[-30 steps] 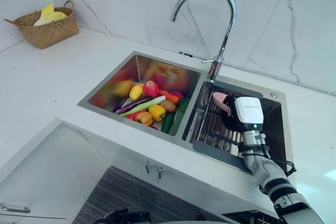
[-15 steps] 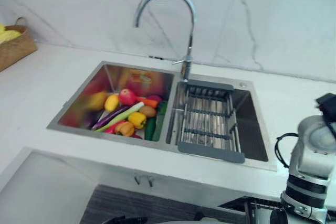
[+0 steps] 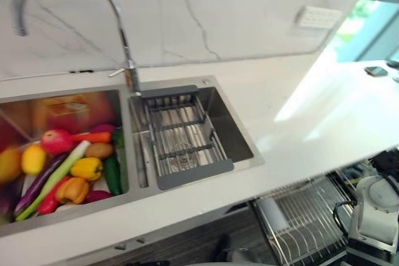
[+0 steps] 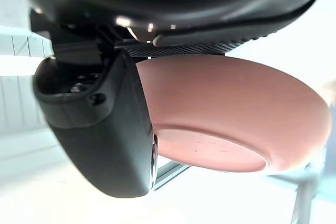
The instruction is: Walk over to the sink, pick up the cup, carry it to the dishwasher, place the cup inside the dishwasher, then close the dishwasher door
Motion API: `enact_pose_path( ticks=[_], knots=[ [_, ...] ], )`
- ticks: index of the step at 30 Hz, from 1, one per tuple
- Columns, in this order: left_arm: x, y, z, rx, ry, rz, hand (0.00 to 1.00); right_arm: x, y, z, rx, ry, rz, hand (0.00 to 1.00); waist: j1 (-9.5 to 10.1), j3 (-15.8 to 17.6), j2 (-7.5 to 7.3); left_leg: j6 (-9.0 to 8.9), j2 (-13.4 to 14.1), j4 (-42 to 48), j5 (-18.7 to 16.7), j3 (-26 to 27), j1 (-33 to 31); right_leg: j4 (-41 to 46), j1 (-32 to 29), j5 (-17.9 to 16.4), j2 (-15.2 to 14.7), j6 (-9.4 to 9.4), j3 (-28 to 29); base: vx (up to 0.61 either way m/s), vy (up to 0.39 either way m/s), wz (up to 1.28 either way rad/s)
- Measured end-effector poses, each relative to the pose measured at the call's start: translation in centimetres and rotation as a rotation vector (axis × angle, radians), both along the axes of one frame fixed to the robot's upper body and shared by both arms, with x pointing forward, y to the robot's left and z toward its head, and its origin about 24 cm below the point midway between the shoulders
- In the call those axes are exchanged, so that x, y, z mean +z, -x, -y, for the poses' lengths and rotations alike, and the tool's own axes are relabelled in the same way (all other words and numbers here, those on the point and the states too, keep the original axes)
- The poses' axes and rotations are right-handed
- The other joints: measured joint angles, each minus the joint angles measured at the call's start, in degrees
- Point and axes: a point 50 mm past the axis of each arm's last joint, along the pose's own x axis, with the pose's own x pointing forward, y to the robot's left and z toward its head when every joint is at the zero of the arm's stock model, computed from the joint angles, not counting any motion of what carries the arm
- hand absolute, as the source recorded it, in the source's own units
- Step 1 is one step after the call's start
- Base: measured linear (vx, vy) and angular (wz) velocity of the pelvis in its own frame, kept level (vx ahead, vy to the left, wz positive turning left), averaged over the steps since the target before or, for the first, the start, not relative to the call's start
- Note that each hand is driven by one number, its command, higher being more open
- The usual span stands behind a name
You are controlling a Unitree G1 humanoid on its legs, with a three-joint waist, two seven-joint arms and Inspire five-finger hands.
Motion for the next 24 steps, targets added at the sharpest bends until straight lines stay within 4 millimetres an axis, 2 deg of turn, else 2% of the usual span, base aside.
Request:
enact_pose_path(
  ticks=[1,2,3,4,7,12,16,18,19,20,24],
  knots=[
    [0.0,0.1,-0.1,0.027,0.002,0.007,1.00,-1.0,-0.3,0.1,-0.049,0.070,-0.120,0.00,-0.14,-0.39,-0.24,-0.67,0.31,1.48,-0.55,-0.04,-0.63,-3.32,1.29,-0.41,1.38,1.97,0.60,0.10,-0.095,-0.10],
    [0.0,0.0,0.1,0.034,0.007,0.011,1.00,-1.5,-0.5,0.0,-0.062,0.099,-0.170,0.00,0.02,-0.57,0.15,-0.66,0.71,1.94,-0.54,0.03,-1.11,-6.39,2.08,0.72,2.79,2.92,0.85,0.06,-0.103,-0.30],
    [-0.1,0.0,0.5,0.046,0.014,0.016,1.00,-2.6,-1.1,-0.2,-0.061,0.134,-0.262,0.00,0.52,-0.74,1.36,-0.65,2.37,2.64,-0.53,0.04,-1.90,-13.18,4.00,4.22,5.94,2.22,0.84,0.01,-0.091,-0.35],
    [-0.1,-0.1,0.5,0.054,0.011,0.023,1.00,-4.1,-1.6,-0.4,-0.044,0.146,-0.350,0.00,0.64,-0.52,1.52,-0.66,3.10,2.85,-0.52,0.08,-1.86,-17.82,5.75,6.45,7.94,1.88,0.89,0.01,-0.067,-0.28],
    [-0.1,-0.1,0.8,0.082,0.024,0.032,1.00,-7.3,-1.4,-0.1,-0.053,0.122,-0.499,0.00,0.93,-0.27,2.16,-1.15,3.23,2.40,-0.22,0.08,-1.97,-23.13,7.45,9.21,9.63,1.66,0.94,-0.07,-0.023,-0.06],
    [-0.2,-0.5,2.0,0.102,0.060,0.058,1.00,-10.2,0.8,0.7,-0.168,0.092,-0.627,0.00,0.52,2.37,5.24,-1.34,1.34,2.15,-0.11,-0.14,-2.69,-26.72,8.04,12.39,8.96,2.11,1.30,-0.10,0.067,0.00],
    [-0.2,-1.0,2.4,0.116,0.077,0.079,1.00,-11.7,2.4,0.6,-0.265,0.020,-0.673,0.00,0.49,4.45,6.26,-1.09,0.27,2.13,-0.29,-0.19,-3.05,-27.03,7.35,13.04,7.89,2.75,2.23,-0.10,0.113,-0.04],
    [-0.1,-1.2,2.5,0.133,0.086,0.094,1.00,-12.2,2.8,0.5,-0.303,-0.006,-0.686,0.00,0.58,5.15,6.82,-0.74,-0.21,2.24,-0.73,-0.27,-4.05,-27.04,6.05,13.36,7.49,3.20,2.98,-0.13,0.095,-0.14],
    [-0.1,-1.4,2.5,0.137,0.086,0.098,1.00,-12.4,2.9,0.5,-0.313,-0.013,-0.692,0.00,0.58,5.70,6.56,-0.74,-0.28,2.30,-0.98,-0.39,-4.21,-27.04,5.88,13.42,7.45,3.27,3.12,-0.11,0.092,-0.12],
    [0.0,-1.7,2.5,0.139,0.087,0.110,1.00,-12.8,3.1,0.5,-0.332,-0.030,-0.707,0.00,0.63,6.41,7.16,-0.69,-0.30,2.49,-1.55,-0.75,-4.30,-27.04,5.80,13.49,7.46,3.22,3.31,-0.06,0.056,-0.04],
    [0.1,-2.7,2.7,0.134,0.096,0.134,1.00,-13.9,3.6,0.4,-0.349,-0.075,-0.755,0.00,0.65,8.55,7.87,-0.67,-0.13,3.28,-1.60,-1.20,-5.01,-27.03,5.47,13.50,7.31,3.21,3.61,-0.05,0.044,-0.02]
  ],
)
